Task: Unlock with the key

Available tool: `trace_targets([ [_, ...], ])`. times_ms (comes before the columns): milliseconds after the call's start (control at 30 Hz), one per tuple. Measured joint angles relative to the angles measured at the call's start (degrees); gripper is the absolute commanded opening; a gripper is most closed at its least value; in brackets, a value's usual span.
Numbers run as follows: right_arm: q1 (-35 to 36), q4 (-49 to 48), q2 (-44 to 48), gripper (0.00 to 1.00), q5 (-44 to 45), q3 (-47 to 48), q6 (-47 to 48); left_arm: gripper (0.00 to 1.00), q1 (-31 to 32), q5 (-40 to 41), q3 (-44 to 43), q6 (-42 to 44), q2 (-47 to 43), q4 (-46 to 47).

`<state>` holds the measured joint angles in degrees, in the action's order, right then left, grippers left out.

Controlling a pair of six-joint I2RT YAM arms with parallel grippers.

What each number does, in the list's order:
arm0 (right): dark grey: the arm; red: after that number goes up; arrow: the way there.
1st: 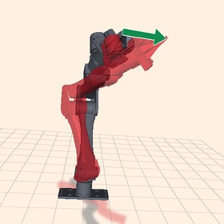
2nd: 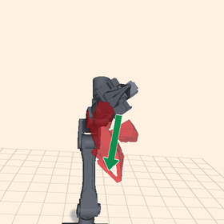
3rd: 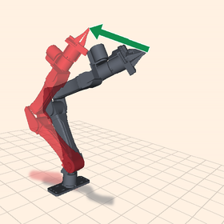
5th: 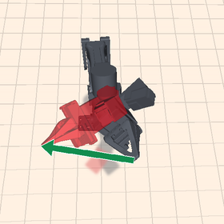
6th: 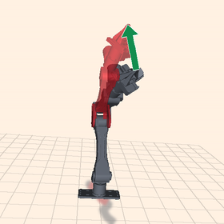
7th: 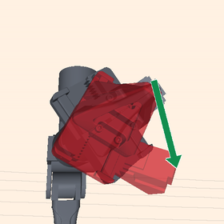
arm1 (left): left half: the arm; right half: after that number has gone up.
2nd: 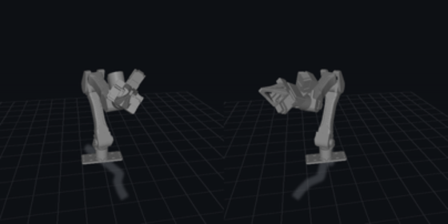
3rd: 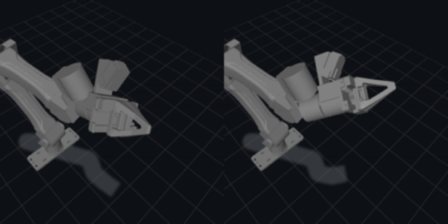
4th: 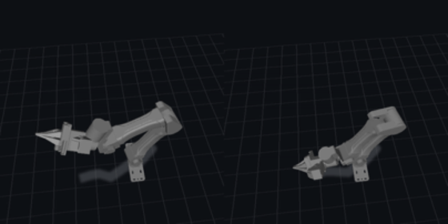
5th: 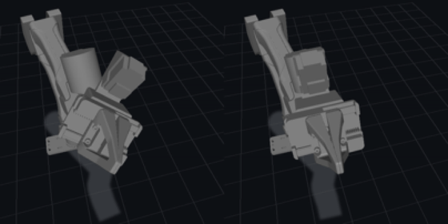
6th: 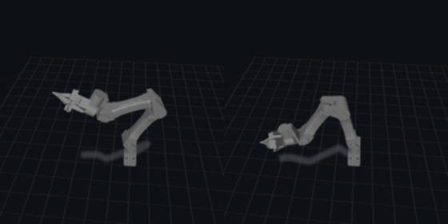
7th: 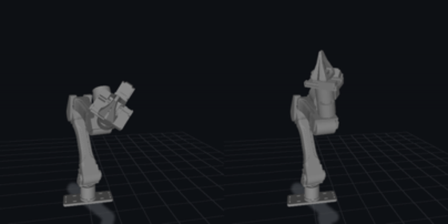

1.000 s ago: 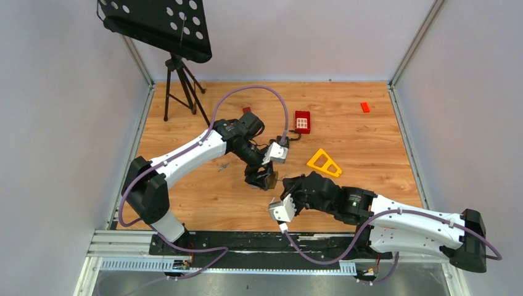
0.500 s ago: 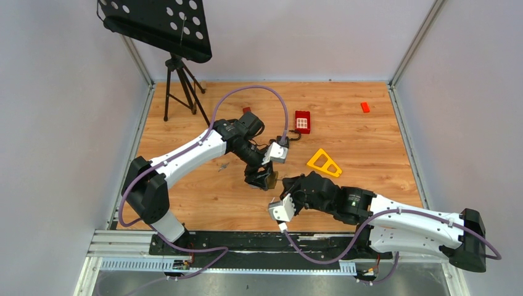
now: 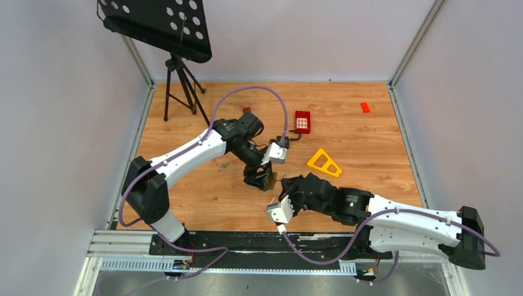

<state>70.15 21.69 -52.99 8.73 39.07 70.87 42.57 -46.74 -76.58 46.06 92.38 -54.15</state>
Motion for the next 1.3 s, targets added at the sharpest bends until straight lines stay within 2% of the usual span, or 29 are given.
trace_targets([
  [600, 3.23, -5.44, 0.52, 0.00, 4.87, -3.65, 4.59, 0.00, -0.26, 0.31, -1.75, 1.01, 0.94, -2.82],
  [1300, 1.53, -1.22, 0.98, 0.00, -0.70, -0.81, -2.03, 0.00, -0.17, -0.66, -3.10, 2.95, 1.66, -5.99],
])
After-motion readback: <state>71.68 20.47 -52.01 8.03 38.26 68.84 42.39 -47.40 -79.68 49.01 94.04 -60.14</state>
